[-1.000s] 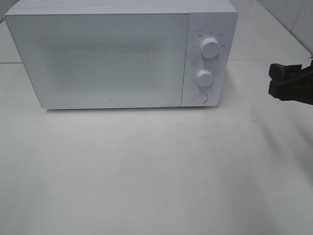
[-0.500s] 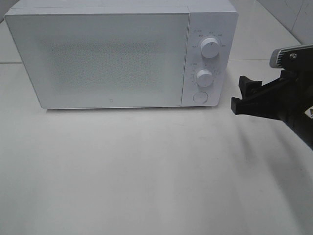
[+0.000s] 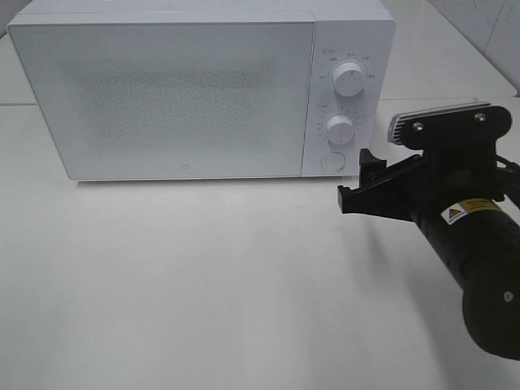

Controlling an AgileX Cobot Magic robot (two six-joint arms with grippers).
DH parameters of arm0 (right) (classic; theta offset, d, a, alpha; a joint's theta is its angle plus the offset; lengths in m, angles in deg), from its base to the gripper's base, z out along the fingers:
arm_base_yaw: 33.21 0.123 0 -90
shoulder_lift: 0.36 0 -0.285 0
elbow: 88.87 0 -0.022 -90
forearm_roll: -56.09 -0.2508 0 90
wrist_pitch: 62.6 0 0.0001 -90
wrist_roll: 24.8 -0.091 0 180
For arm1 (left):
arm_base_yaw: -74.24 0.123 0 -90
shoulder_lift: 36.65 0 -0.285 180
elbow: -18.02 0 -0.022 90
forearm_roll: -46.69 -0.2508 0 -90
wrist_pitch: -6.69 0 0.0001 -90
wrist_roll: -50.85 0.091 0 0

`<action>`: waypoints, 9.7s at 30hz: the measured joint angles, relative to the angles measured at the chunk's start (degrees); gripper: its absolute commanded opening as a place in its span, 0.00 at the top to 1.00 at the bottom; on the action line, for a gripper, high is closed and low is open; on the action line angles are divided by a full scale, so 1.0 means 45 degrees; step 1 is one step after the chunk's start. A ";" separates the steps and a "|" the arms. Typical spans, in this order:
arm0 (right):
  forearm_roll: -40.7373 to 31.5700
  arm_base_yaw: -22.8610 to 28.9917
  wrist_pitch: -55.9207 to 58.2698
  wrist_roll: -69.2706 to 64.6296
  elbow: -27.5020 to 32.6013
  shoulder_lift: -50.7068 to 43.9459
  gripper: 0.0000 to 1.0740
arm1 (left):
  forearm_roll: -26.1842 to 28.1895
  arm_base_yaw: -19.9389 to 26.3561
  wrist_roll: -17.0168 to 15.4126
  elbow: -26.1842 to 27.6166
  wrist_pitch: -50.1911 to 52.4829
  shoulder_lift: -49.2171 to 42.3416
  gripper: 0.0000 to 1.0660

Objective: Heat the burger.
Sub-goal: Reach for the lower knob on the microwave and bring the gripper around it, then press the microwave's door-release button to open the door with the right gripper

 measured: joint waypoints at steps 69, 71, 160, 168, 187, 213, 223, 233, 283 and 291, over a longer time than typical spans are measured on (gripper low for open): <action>0.0624 -0.1642 -0.0127 -0.0968 -0.5870 0.5437 0.32 | 0.0000 0.0000 0.0000 0.0000 0.0000 0.0000 0.05; 0.0637 -0.1681 -0.0102 -0.0968 -0.5908 0.5449 0.32 | 0.0000 0.0000 0.0000 0.0000 0.0000 0.0000 0.05; 0.2343 -0.1923 -0.0611 -2.5796 -0.5679 0.5628 0.98 | 0.0000 0.0000 0.0000 0.0000 0.0000 0.0000 0.06; 0.2075 -0.1846 -0.0598 -2.5669 -0.5730 0.5628 0.91 | 0.0000 0.0000 0.0000 0.0000 0.0000 0.0000 0.06; 0.0751 -0.1630 -0.0255 -2.4077 -0.5984 0.5590 0.40 | 0.0000 0.0000 0.0000 0.0000 0.0000 0.0000 0.06; 0.3209 -0.1821 0.5564 -1.3114 -0.3591 0.1311 0.34 | 0.0000 0.0000 0.0000 0.0000 0.0000 0.0000 0.06; 0.4431 -0.3018 1.0466 -0.7359 -0.3692 -0.0369 0.34 | 0.0000 0.0000 0.0000 0.0000 0.0000 0.0000 0.06; 0.9817 -0.4100 1.7214 -0.6583 -0.5195 -0.1974 0.34 | 0.0000 0.0000 0.0000 0.0000 0.0000 0.0000 0.06; 1.0568 -0.7652 2.7286 -0.5246 -0.2763 -1.8093 0.34 | 0.0000 0.0000 0.0000 0.0000 0.0000 0.0000 0.06; 1.0568 -0.8874 2.7591 -0.5233 -0.1884 -2.0830 0.34 | 0.0000 0.0000 0.0000 0.0000 0.0000 0.0000 0.06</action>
